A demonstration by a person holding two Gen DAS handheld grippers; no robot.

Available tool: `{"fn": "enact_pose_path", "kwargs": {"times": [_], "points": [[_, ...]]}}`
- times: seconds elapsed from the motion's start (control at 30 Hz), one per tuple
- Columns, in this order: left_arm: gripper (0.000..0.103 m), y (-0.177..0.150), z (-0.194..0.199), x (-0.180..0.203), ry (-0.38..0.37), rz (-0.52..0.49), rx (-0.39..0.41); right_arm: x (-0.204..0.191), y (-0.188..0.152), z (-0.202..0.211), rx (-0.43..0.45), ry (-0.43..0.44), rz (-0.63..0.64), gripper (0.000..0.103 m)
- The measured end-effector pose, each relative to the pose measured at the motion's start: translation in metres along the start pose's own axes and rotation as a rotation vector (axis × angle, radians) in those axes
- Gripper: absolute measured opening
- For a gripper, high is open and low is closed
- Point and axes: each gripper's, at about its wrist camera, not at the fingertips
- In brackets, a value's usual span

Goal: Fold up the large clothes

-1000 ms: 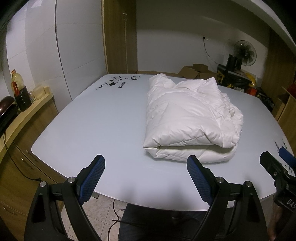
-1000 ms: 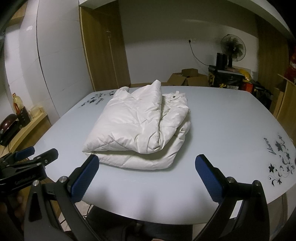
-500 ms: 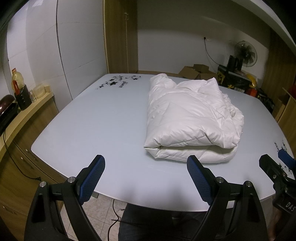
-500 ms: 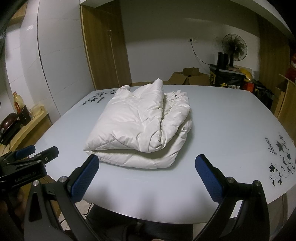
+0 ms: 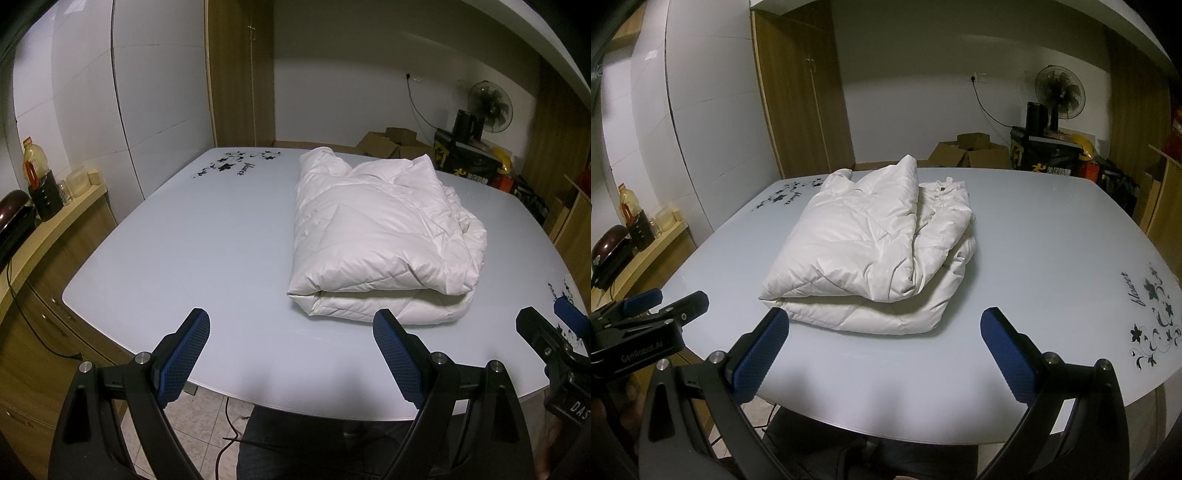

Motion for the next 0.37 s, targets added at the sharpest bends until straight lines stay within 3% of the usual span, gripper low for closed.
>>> {"fn": "enact_pose_path", "kwargs": {"times": [0.23, 0.37], "points": [[0.091, 0.000, 0.001, 0.000, -0.011, 0.001, 0.003, -0.001, 0.000, 0.000, 0.000, 0.000, 0.000, 0.103], [0.091, -0.001, 0.015, 0.001, 0.019, -0.009, 0.125, -0.001, 0.000, -0.001, -0.003, -0.001, -0.003, 0.103]]}}
Point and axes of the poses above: each gripper's, at about its wrist camera, not at the fingertips, and z roughly against the way its jaws point, x to its right, y to its top, and after that the axes turned 4 degrees about y, right-handed
